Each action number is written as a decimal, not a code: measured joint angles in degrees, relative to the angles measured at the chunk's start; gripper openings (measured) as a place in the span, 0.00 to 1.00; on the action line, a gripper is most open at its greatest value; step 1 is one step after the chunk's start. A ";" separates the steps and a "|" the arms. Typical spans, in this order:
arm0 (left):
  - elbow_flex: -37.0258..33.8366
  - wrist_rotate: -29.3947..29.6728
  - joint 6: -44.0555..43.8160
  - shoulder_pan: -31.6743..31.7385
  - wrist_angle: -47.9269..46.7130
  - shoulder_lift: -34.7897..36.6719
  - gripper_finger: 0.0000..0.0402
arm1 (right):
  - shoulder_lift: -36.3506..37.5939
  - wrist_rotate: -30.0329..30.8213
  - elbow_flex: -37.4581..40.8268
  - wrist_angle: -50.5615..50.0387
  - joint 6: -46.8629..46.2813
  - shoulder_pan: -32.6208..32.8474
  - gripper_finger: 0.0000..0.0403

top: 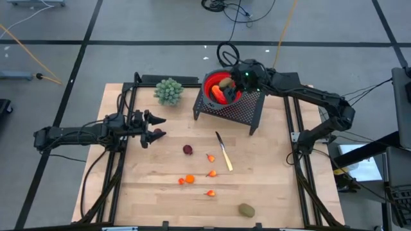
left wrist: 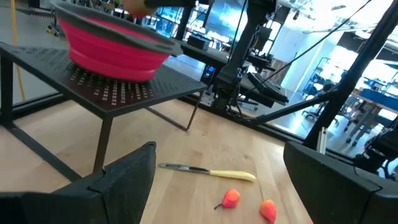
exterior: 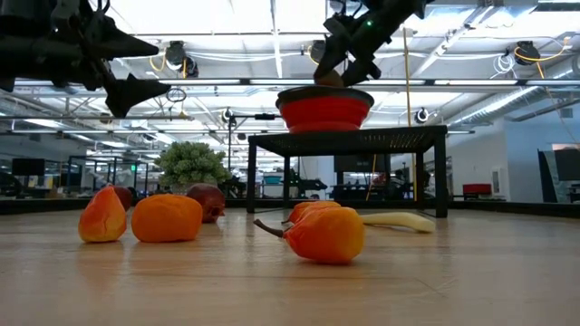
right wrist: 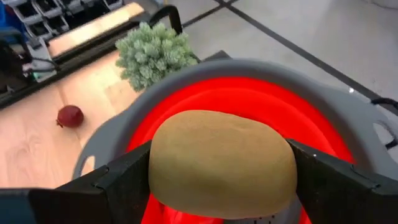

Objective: Pick & Place Fruit
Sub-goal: Put the green kiwi into the red strainer bowl on the shelf, then put the red pomegranate into the red strainer bowl on the shelf

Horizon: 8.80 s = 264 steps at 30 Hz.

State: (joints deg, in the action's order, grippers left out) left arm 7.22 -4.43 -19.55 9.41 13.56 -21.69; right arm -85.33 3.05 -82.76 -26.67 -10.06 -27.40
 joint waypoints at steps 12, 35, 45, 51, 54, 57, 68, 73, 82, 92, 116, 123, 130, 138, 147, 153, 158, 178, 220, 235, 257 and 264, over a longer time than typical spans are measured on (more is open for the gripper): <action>0.00 0.02 0.39 0.00 -0.63 0.00 0.88 | 0.04 2.63 0.80 -0.07 -2.42 -0.02 0.81; 0.00 0.02 0.33 -0.02 -1.48 -0.02 0.88 | 0.01 -0.18 3.48 5.65 -0.81 -0.01 0.81; 0.00 0.02 0.24 -0.02 -1.47 -0.02 0.88 | 0.01 -0.20 3.48 5.45 -0.59 0.00 0.81; 0.00 0.02 0.24 -0.02 -1.42 0.00 0.88 | 0.01 -0.25 3.48 5.41 -0.68 0.00 0.81; 0.00 0.02 0.24 -0.02 -1.38 0.00 0.88 | 0.01 -0.20 3.48 5.41 -0.62 0.09 0.81; 0.00 0.02 0.24 -0.02 -1.36 0.00 0.88 | 0.01 -0.17 3.48 5.38 0.30 0.10 0.81; 0.00 0.04 0.28 -0.02 -1.29 0.00 0.88 | -0.97 -0.27 3.61 3.28 -0.59 -0.40 0.81; 0.00 0.04 0.35 -0.01 -1.29 0.00 0.88 | -2.72 -0.41 3.63 2.31 -1.09 -1.20 0.81; 0.00 0.04 -0.09 -0.02 -1.29 0.00 0.88 | -2.68 -1.70 3.56 2.58 -1.23 -1.49 0.81; 0.00 0.02 -0.20 -0.01 -1.29 0.00 0.88 | -2.56 -0.50 3.52 3.73 -1.53 -1.49 0.91; 0.00 -0.15 -6.60 -0.02 -1.34 0.01 0.88 | 4.79 -0.12 3.46 3.86 3.74 9.26 0.52; 0.00 -0.13 -6.67 -0.02 -1.33 0.00 0.88 | 7.98 -0.13 3.67 -1.46 3.89 12.81 0.25; 0.00 -0.07 -7.85 0.00 -1.25 0.00 0.88 | 13.06 -0.09 9.94 3.18 3.72 16.96 0.06; 0.12 6.97 -13.66 -0.17 -1.23 -0.04 0.88 | 23.15 -0.12 24.15 18.22 3.69 20.47 0.02; 6.89 14.36 -9.48 -2.10 -10.31 -0.58 0.88 | 36.56 -0.23 38.50 22.78 5.02 22.20 0.00; 14.43 17.12 -13.79 -3.69 -23.76 -6.45 0.88 | 44.12 -0.33 43.86 22.64 8.61 23.15 0.00; 19.81 18.01 -20.36 -4.98 -30.19 -14.59 0.88 | 49.39 -0.31 46.85 22.60 11.13 23.12 0.01; 36.26 15.27 -46.19 -8.44 -57.24 -36.29 0.88 | 67.17 -0.35 54.31 18.50 12.52 23.12 0.01; 36.28 13.36 -45.03 0.65 -67.43 -52.23 0.88 | 71.90 -7.65 54.31 13.06 12.24 23.12 0.01; 36.28 11.50 -40.70 3.91 -67.27 -58.98 0.88 | 71.90 -7.65 54.31 13.09 12.24 23.12 0.01; 36.26 10.46 -34.74 4.50 -64.86 -63.84 0.58 | 71.90 -7.61 54.27 13.08 12.24 23.12 0.01; 36.26 9.47 -34.03 4.50 -65.34 -63.69 0.46 | 71.90 -7.61 54.27 13.07 12.24 23.12 0.01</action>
State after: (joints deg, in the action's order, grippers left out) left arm 43.48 5.04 -53.58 13.91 -51.78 -85.39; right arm -13.43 -4.56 -28.49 -13.60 2.17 -4.27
